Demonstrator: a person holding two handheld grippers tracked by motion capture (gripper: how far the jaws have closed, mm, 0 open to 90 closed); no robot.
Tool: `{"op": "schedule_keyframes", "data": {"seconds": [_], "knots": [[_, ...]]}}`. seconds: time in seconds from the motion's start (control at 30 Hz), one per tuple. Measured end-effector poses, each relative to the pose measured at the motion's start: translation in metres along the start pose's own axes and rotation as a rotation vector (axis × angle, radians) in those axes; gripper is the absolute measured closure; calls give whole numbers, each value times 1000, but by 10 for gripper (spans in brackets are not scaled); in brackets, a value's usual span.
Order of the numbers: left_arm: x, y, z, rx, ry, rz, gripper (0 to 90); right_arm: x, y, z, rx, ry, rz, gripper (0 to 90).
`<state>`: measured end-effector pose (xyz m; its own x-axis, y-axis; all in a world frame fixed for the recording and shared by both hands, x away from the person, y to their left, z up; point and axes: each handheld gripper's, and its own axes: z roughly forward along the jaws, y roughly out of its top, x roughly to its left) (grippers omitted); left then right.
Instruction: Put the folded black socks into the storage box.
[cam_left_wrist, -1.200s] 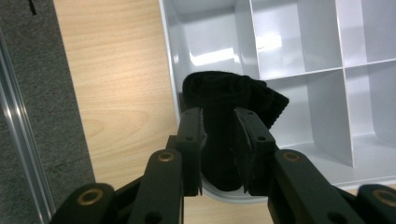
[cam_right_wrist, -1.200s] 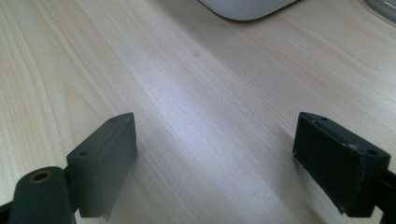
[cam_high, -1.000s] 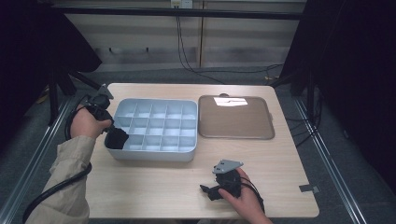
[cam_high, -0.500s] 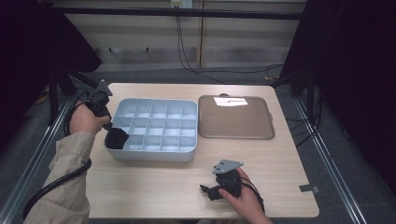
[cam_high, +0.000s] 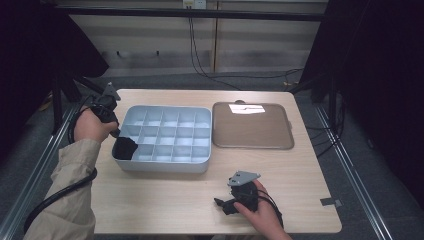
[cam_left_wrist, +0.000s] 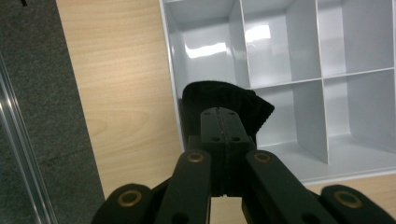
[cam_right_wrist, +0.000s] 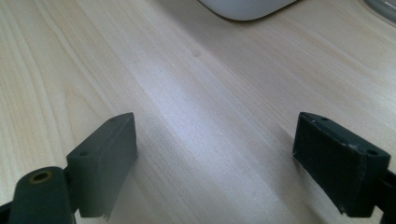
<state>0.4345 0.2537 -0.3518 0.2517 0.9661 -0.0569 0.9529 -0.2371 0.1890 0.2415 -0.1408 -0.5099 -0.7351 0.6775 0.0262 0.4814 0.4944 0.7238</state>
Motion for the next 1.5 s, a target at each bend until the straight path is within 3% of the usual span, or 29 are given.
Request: {"op": "schedule_keyframes", "data": {"seconds": [0.4,0.73,1.5], "knots": [[1,2,14,-6,12,32,900,0,0,0,1,0,0,131],[3,-1,27,3,-1,34,900,0,0,0,-2,0,0,131],[2,-7,46,21,18,58,900,0,0,0,-2,0,0,131]]}}
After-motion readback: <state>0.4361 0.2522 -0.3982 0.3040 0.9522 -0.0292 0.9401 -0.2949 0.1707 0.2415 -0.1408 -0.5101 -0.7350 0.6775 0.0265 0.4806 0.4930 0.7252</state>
